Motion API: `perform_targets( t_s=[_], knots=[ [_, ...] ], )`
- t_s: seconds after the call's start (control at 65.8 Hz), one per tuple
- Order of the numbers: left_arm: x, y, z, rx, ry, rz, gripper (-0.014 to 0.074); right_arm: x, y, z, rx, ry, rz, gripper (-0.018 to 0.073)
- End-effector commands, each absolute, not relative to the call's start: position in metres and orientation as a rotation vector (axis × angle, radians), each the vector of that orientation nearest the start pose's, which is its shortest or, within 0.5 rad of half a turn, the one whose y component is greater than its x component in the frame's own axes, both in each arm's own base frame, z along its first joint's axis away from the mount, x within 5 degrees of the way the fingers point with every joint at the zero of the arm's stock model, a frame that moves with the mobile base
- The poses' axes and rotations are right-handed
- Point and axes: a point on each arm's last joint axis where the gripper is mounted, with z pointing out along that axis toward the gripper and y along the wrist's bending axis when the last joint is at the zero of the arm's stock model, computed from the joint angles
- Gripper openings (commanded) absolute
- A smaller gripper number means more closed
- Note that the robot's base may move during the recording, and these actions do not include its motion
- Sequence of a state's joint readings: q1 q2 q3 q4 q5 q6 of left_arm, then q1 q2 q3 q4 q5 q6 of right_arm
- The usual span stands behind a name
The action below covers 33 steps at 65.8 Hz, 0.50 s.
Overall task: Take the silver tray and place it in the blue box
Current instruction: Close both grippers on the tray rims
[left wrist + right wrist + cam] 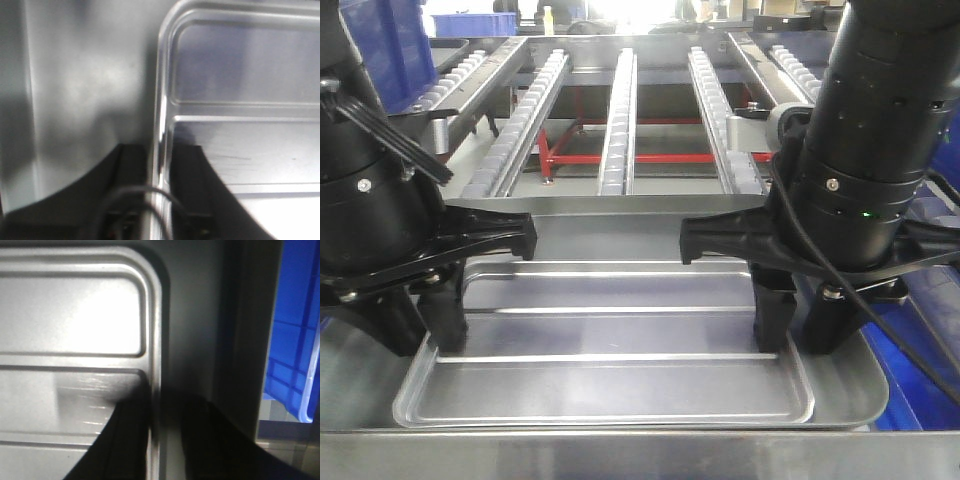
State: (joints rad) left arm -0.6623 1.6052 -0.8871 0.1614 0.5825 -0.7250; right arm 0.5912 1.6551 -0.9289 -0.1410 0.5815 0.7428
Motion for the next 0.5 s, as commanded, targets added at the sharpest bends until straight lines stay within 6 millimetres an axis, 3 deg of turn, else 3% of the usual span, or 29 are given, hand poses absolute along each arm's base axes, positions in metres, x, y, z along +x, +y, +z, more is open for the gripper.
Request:
perform_targets(
  t_s=[0.0,0.198,0.487],
  knots=[
    [0.2407,-0.1798,0.2061,0.080,2.721,-0.262,-0.0014,0.2633,0.1686,0.1976,0.046,2.743,0.240,0.0302],
    [0.2407,-0.1798,0.2061,0.080,2.721,-0.262,-0.0014,0.2633,0.1686,0.1976,0.046,2.743,0.240,0.0055],
    [0.2418,-0.1808,0.2095,0.075,2.718,-0.266,-0.0014,0.2623,0.1680,0.2010,0.051,2.743,0.243,0.0060]
  ],
)
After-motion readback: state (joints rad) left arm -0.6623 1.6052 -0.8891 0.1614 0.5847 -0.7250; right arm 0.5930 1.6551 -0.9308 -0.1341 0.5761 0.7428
